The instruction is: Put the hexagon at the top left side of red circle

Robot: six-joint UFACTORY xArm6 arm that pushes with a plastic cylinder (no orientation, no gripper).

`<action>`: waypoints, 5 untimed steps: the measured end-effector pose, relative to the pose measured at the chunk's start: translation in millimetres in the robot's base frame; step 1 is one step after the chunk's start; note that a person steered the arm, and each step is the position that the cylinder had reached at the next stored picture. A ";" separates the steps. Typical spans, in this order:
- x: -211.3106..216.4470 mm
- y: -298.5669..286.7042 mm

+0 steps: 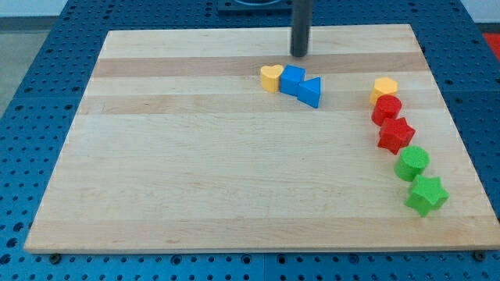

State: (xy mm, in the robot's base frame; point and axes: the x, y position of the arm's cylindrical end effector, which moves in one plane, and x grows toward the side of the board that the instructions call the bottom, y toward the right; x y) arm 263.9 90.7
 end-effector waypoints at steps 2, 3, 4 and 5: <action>15.8 71.8; 33.4 99.2; 57.8 118.3; 81.7 124.6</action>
State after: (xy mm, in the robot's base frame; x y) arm 345.6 215.3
